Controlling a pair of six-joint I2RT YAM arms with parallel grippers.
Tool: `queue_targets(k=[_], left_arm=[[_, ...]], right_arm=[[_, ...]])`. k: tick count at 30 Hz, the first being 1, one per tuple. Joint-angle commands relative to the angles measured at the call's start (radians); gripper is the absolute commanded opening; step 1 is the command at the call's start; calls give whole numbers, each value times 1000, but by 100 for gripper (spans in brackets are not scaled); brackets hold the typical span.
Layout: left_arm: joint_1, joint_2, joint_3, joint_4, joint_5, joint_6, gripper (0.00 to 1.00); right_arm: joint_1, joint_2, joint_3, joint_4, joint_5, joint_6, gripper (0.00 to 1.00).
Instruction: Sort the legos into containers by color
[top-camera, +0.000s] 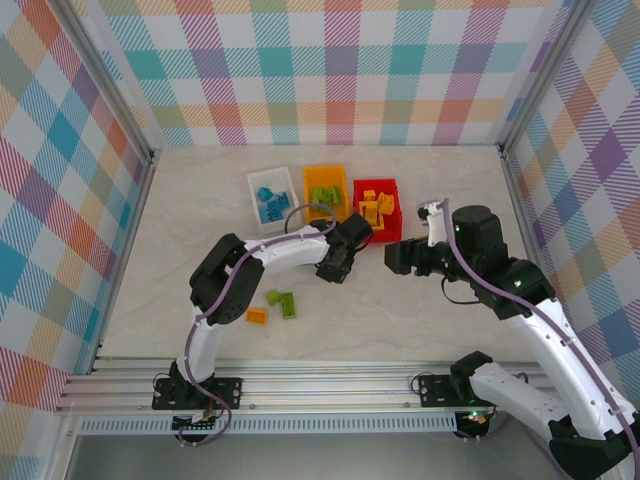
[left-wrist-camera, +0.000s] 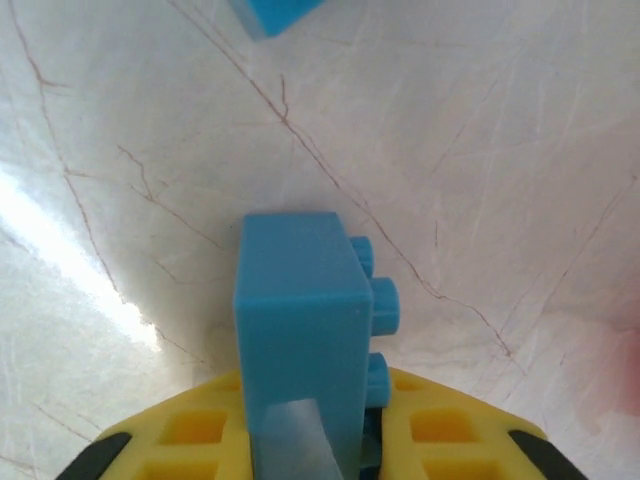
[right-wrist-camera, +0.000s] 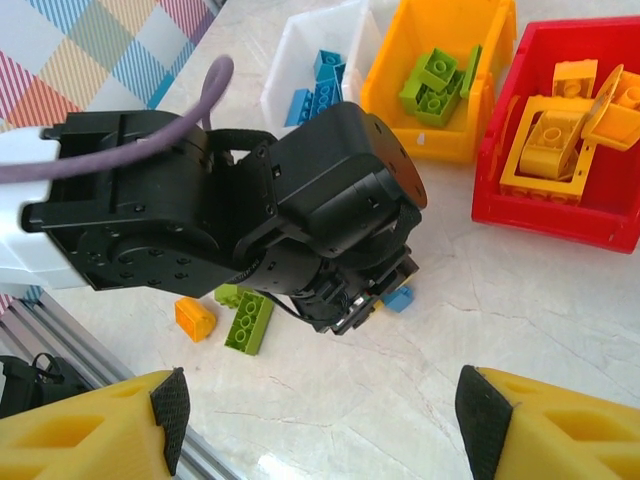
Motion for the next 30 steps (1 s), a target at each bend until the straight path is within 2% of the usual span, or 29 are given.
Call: queue_targets(k=[1, 6, 9, 13, 16, 19, 21, 25, 30], left_arm=[[10, -102, -26, -57, -78, 63, 18], [77, -292, -99, -110, -159, 239, 17], [182, -353, -78, -129, -148, 439, 17], [344, -277, 75, -151, -52, 756, 17], [434, -162, 211, -196, -40, 892, 17], [487, -34, 363, -237, 0, 973, 18], [501, 42, 461, -272, -14, 999, 20], [523, 172, 604, -331, -19, 1009, 22], [534, 224, 635, -323, -25, 1008, 26]], right_arm=[[3, -4, -9, 7, -37, 12, 72], [3, 11, -30, 47, -95, 22, 72], [4, 42, -64, 114, -149, 46, 71], [46, 98, -97, 259, -151, 99, 71], [124, 174, -86, 373, -93, 129, 72], [229, 276, -22, 415, -1, 117, 72], [270, 323, 14, 433, 32, 120, 71], [296, 372, 32, 470, 59, 142, 71], [307, 384, 24, 468, 61, 148, 71]])
